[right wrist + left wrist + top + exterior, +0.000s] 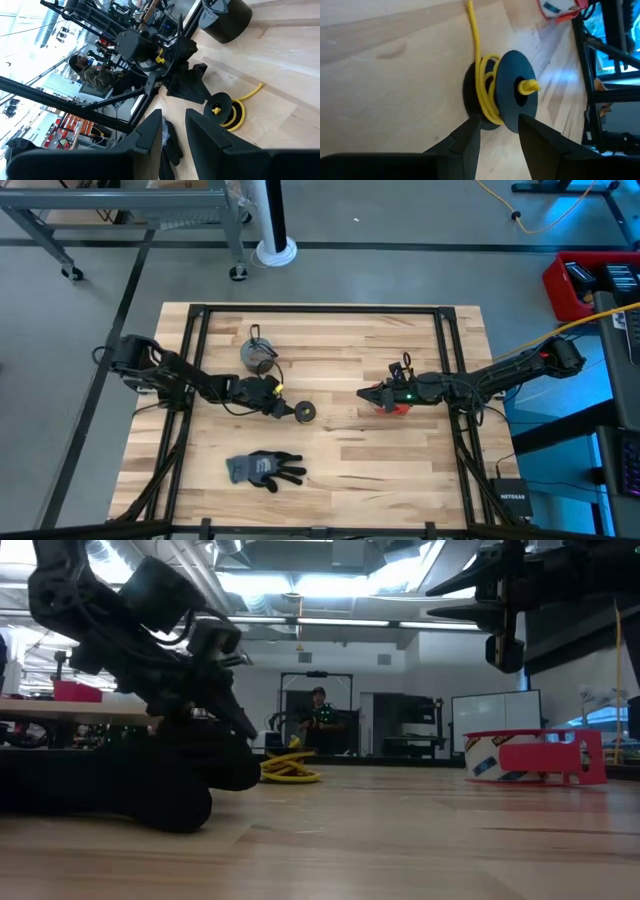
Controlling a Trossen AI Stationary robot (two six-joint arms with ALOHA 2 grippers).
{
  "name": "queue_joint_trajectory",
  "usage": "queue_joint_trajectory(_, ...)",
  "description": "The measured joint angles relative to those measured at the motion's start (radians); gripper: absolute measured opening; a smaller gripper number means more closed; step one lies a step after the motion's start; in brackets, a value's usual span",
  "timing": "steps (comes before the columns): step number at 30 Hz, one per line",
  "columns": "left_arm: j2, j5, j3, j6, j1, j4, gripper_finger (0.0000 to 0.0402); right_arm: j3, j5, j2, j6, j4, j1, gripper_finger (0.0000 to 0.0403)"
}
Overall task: Coil cords
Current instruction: Uncoil the yellow wire from the spool
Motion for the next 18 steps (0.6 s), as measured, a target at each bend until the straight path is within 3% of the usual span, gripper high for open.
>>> queue_joint_trajectory(12,0.064,0.003,0.076,0.056,-0.017,-0.008,0.0118,0.000,0.000,0.000,0.000,-0.008,0.000,0.0090)
queue_joint_trajectory(18,0.064,-0.003,0.076,0.084,-0.017,-0.008,0.0029,0.000,0.000,0.000,0.000,-0.007,0.000,0.0090)
